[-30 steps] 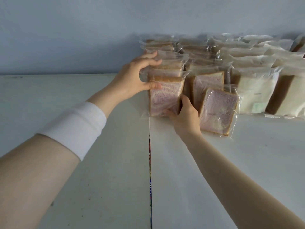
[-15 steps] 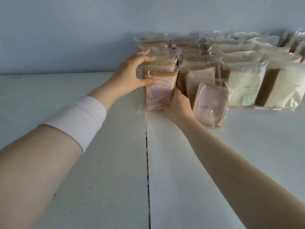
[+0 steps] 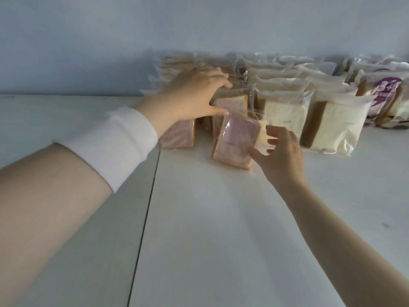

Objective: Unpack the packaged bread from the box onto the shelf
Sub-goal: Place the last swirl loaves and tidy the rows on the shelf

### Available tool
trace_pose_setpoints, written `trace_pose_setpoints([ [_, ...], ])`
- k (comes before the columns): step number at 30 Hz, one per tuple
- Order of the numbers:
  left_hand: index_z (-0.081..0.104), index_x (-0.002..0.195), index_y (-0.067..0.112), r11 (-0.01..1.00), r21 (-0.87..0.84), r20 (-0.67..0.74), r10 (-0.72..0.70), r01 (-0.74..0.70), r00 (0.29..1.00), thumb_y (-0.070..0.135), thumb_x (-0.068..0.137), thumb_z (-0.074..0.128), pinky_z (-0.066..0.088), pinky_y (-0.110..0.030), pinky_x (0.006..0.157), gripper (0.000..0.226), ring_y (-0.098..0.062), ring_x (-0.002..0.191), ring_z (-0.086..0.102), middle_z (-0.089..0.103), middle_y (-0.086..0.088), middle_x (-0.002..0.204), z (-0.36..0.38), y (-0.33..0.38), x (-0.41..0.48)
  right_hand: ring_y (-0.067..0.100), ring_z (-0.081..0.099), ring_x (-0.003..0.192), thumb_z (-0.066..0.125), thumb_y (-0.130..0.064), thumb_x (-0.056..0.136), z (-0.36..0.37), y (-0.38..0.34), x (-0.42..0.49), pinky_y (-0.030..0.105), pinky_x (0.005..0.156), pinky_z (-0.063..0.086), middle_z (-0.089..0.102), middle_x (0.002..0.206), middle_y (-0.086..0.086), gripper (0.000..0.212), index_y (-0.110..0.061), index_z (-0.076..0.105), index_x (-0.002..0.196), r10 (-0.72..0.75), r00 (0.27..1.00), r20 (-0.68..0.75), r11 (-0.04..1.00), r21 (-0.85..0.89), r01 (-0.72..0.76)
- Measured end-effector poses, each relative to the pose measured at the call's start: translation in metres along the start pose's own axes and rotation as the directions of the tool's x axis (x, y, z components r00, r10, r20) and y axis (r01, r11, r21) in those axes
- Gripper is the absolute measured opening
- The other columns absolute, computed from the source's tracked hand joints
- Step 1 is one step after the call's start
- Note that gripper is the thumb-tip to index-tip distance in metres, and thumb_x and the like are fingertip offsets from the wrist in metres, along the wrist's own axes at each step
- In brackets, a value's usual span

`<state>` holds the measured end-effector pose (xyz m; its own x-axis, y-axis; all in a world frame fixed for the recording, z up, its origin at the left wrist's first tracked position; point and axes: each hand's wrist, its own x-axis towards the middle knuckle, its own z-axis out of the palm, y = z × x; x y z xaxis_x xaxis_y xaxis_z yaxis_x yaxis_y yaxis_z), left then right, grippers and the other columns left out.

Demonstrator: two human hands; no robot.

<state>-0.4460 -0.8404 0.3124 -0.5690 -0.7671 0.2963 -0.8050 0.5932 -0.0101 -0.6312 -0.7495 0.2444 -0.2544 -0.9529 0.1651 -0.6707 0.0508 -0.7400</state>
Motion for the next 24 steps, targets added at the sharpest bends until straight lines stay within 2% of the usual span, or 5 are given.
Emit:
trace_pose_setpoints([
  [6,0.054,0.122,0.012,0.989,-0.098,0.180,-0.093,0.112,0.979,0.044,0.076,0.068,0.027,-0.035,0.108,0.058,-0.023,0.134,0.035,0.037,-0.008,0.146,0.025,0.019,0.016,0.025,0.054,0.109,0.077,-0.035,0.070,0.020,0.033,0.006,0.030,0.088,0.042,0.056,0.119,0.008,0.061,-0.011,0.055,0.121,0.062,0.990,0.130,0.997,0.041,-0.068],
  [9,0.055,0.101,0.017,0.985,-0.108,0.148,-0.117,0.134,0.982,0.038,0.073,0.071,0.038,-0.038,0.099,0.038,-0.025,0.123,0.046,0.051,-0.009,0.134,0.023,0.018,0.012,0.025,0.058,0.099,0.078,-0.023,0.072,0.028,0.034,0.008,0.030,0.083,0.046,0.059,0.114,0.009,0.049,-0.011,0.058,0.115,-0.001,0.996,0.084,0.995,0.103,-0.008],
  [13,0.037,0.086,0.026,0.986,-0.116,0.135,-0.105,0.121,0.985,0.037,0.073,0.072,0.048,-0.046,0.086,0.039,-0.032,0.107,0.058,0.060,-0.010,0.123,0.013,0.015,0.009,0.026,0.058,0.093,0.072,-0.010,0.076,0.037,0.029,0.016,0.033,0.075,0.047,0.061,0.108,0.008,0.047,-0.012,0.051,0.118,-0.109,0.994,-0.026,0.987,0.116,0.111],
  [20,0.041,0.120,0.022,0.993,-0.080,0.096,-0.083,0.090,0.992,0.028,0.080,0.068,0.043,-0.038,0.091,0.049,-0.027,0.115,0.053,0.050,-0.005,0.136,0.022,0.011,0.009,0.030,0.054,0.104,0.065,-0.012,0.082,0.055,0.024,0.032,0.031,0.077,0.039,0.059,0.115,0.012,0.048,-0.010,0.045,0.126,-0.100,0.995,0.024,0.994,0.049,0.099],
  [24,0.023,0.145,0.018,0.994,-0.023,0.184,-0.104,0.110,0.977,0.048,0.073,0.069,0.018,-0.040,0.116,0.090,-0.025,0.144,0.014,0.010,-0.009,0.157,0.025,0.010,0.010,0.030,0.051,0.116,0.067,-0.015,0.082,0.054,0.028,0.025,0.025,0.087,0.035,0.055,0.128,0.015,0.066,-0.005,0.035,0.139,-0.093,0.993,0.067,0.996,0.014,0.092],
])
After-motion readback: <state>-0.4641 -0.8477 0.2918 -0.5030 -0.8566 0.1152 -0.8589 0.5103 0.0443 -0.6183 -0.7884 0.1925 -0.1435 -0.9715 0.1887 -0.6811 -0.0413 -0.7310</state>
